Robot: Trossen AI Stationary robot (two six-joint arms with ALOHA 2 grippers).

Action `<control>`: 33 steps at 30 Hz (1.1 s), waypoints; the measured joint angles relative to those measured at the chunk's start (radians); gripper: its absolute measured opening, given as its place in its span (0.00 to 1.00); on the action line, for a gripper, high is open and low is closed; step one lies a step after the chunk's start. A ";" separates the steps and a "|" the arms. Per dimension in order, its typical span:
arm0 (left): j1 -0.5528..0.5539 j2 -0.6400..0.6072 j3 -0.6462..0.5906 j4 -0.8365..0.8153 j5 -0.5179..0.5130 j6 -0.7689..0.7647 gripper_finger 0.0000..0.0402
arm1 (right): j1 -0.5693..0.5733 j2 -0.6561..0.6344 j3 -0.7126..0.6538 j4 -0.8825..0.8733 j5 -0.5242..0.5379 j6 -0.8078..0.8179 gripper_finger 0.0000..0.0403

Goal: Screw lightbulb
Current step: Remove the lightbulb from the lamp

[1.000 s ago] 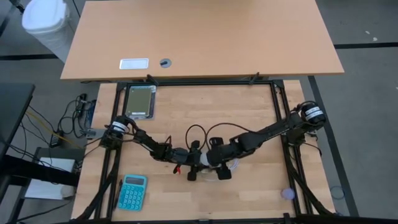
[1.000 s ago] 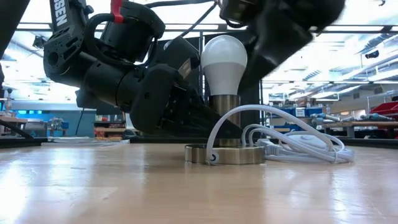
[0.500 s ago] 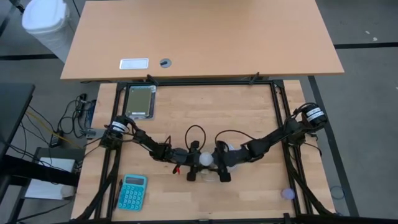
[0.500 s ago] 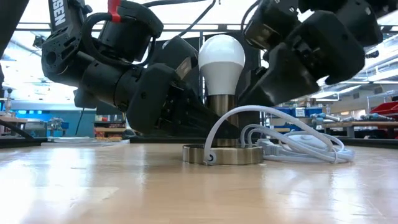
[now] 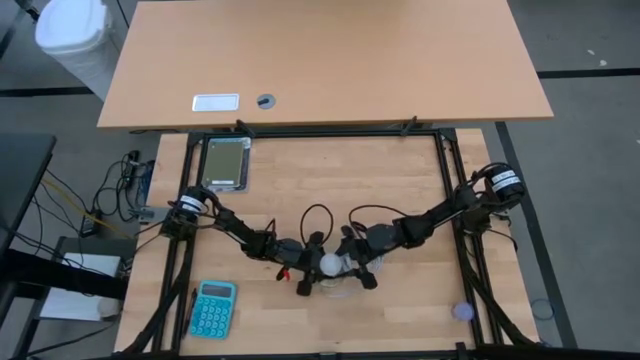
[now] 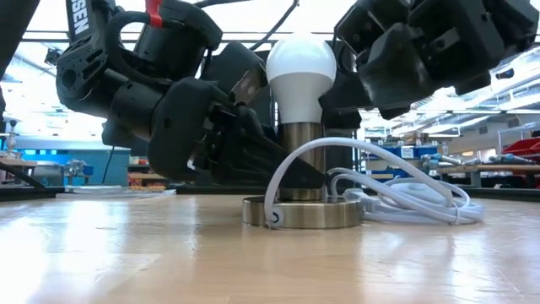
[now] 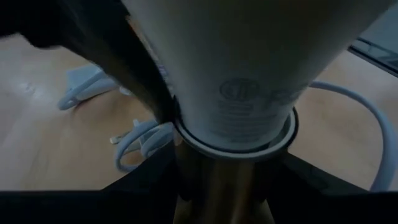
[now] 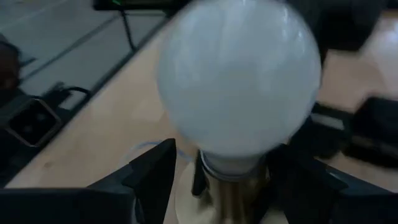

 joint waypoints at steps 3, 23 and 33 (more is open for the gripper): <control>0.000 0.000 0.000 0.003 0.014 0.020 0.49 | -0.013 0.000 0.000 0.021 -0.041 -0.037 0.62; 0.004 0.003 -0.002 0.050 0.002 0.038 0.49 | -0.150 0.213 -0.085 0.498 -0.345 -0.176 0.77; 0.003 0.002 -0.001 0.051 0.010 0.022 0.49 | -0.194 0.304 -0.066 0.650 -0.479 -0.148 0.72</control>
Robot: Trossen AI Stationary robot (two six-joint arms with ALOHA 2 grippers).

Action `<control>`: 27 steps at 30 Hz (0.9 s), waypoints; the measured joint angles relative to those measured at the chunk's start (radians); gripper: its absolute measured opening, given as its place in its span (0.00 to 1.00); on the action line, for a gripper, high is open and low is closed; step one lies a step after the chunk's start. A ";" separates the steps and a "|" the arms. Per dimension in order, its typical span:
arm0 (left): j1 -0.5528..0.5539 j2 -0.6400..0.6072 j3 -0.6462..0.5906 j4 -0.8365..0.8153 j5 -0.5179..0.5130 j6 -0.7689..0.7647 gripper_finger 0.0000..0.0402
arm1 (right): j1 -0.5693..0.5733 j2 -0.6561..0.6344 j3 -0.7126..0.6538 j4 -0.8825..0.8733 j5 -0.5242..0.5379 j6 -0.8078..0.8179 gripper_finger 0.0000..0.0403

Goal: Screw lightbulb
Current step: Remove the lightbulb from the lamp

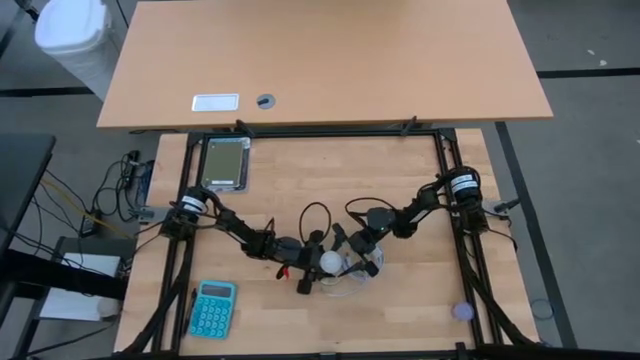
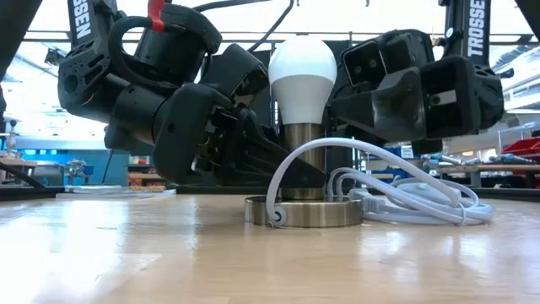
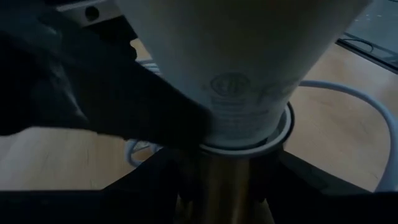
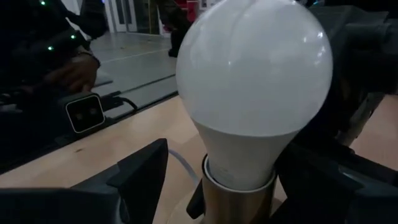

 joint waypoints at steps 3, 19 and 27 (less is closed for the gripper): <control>0.000 0.000 0.000 0.001 0.000 -0.004 0.49 | 0.000 -0.002 -0.001 0.006 -0.002 -0.005 0.71; -0.001 -0.001 0.000 0.003 -0.004 -0.008 0.49 | 0.026 -0.002 0.010 0.042 0.102 -0.057 0.64; -0.001 -0.001 0.000 0.002 -0.010 -0.033 0.49 | 0.047 0.003 0.051 -0.029 0.160 -0.089 0.53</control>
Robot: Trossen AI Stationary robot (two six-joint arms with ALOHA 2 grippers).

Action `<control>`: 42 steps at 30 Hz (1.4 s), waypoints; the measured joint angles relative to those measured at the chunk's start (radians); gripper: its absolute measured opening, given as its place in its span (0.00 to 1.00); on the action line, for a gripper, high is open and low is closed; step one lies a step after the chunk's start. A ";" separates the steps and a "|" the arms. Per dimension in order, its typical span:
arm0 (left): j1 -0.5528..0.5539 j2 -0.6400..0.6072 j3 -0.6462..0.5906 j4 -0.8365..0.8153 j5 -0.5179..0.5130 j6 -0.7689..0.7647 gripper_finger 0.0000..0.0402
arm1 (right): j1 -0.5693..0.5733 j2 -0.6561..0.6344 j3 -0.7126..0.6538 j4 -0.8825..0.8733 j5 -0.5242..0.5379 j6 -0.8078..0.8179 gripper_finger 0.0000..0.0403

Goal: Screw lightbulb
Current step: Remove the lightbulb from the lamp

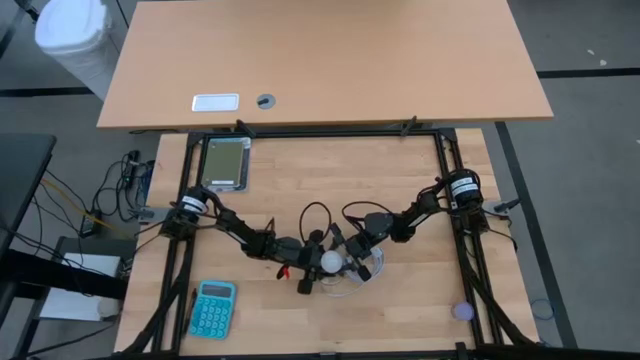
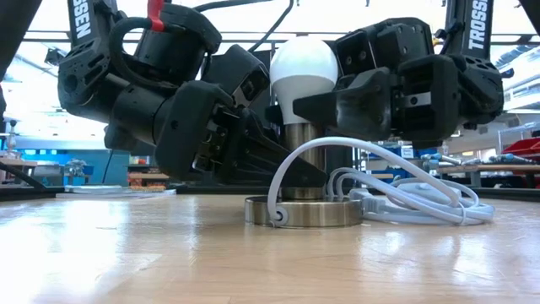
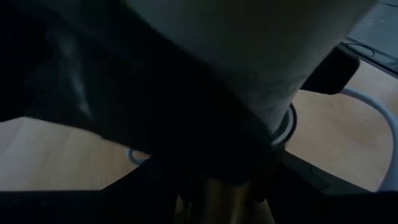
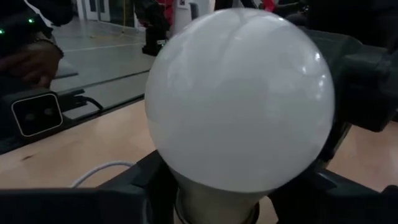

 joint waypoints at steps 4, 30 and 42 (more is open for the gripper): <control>0.000 0.000 0.000 -0.002 -0.002 0.007 0.49 | 0.001 0.001 0.000 -0.007 -0.003 0.015 0.44; -0.018 0.000 -0.002 -0.008 -0.140 -0.059 0.49 | 0.104 -0.012 -0.011 -0.026 0.348 0.160 0.43; -0.018 -0.054 0.002 -0.008 -0.224 -0.039 0.49 | 0.090 -0.196 -0.053 -0.215 0.407 0.191 0.43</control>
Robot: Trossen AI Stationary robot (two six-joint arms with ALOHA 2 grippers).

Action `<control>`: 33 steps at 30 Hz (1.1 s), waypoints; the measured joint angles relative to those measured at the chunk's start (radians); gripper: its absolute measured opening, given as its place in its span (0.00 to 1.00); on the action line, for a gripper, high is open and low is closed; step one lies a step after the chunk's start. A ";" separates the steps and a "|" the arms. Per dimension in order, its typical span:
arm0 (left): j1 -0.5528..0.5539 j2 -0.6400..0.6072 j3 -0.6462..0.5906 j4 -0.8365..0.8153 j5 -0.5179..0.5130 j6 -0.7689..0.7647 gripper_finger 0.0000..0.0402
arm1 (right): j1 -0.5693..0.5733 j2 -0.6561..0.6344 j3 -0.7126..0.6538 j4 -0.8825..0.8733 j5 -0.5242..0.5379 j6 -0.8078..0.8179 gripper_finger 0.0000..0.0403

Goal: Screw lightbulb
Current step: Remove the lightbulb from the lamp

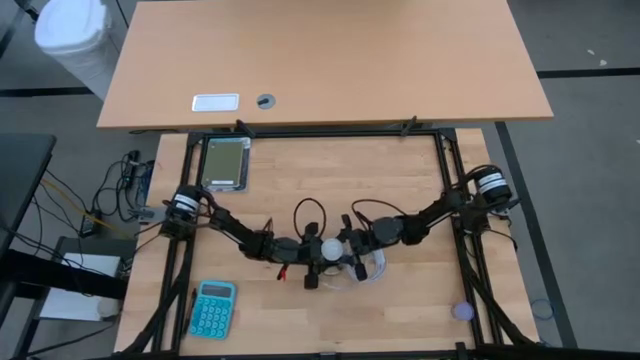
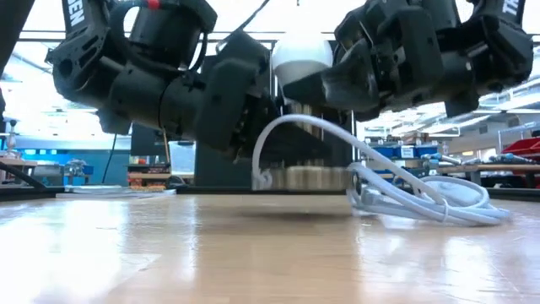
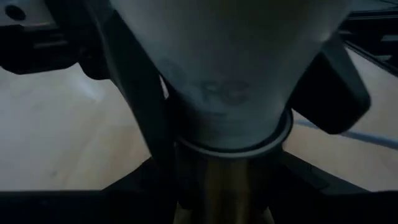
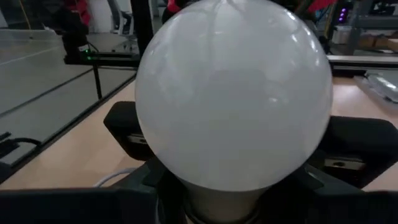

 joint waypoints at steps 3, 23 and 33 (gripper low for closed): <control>0.001 -0.024 0.000 -0.011 -0.021 0.013 0.49 | 0.000 -0.044 0.000 -0.042 0.015 -0.001 0.43; 0.001 -0.034 0.000 -0.059 -0.265 0.005 0.47 | 0.038 -0.084 0.003 -0.147 0.381 0.098 0.43; 0.001 -0.036 0.000 -0.055 -0.332 -0.014 0.47 | 0.064 -0.083 0.048 -0.213 0.568 0.180 0.43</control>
